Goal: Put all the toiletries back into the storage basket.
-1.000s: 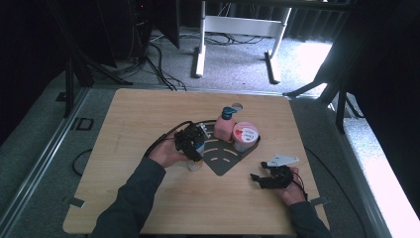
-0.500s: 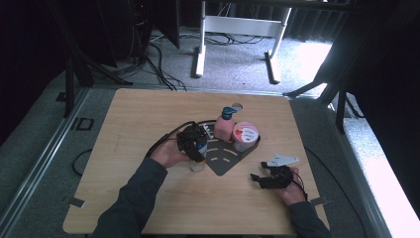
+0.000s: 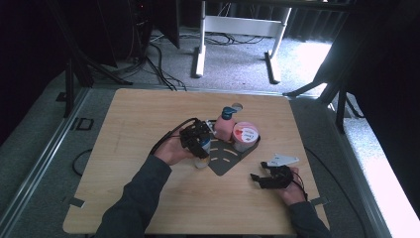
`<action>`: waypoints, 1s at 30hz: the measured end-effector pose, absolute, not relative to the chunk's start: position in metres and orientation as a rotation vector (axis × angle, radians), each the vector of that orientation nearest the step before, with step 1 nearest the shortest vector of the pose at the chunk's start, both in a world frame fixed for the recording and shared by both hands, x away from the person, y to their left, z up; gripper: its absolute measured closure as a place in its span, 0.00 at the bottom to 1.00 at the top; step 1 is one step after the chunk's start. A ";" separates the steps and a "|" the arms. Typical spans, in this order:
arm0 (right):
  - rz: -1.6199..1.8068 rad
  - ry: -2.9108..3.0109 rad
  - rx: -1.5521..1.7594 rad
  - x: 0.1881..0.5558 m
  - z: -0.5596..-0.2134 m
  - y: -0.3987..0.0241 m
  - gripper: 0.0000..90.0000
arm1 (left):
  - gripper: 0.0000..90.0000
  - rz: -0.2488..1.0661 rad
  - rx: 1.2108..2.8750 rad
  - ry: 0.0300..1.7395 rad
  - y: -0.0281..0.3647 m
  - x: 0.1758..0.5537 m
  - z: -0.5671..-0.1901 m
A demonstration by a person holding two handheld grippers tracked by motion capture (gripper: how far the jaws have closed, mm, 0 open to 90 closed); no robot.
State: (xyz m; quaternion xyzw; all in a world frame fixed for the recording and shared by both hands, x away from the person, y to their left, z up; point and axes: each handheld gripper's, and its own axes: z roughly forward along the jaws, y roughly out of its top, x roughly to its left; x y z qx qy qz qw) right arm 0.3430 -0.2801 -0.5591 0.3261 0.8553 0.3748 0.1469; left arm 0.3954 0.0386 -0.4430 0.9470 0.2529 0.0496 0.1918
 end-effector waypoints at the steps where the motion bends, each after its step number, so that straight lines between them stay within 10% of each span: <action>1: 1.078 2.462 0.940 0.343 -0.559 -0.280 0.34 | 0.61 0.141 2.664 0.709 0.038 0.396 -0.442; 30: 1.081 2.463 0.940 0.343 -0.559 -0.280 0.34 | 0.61 0.162 2.582 0.780 0.023 0.413 -0.437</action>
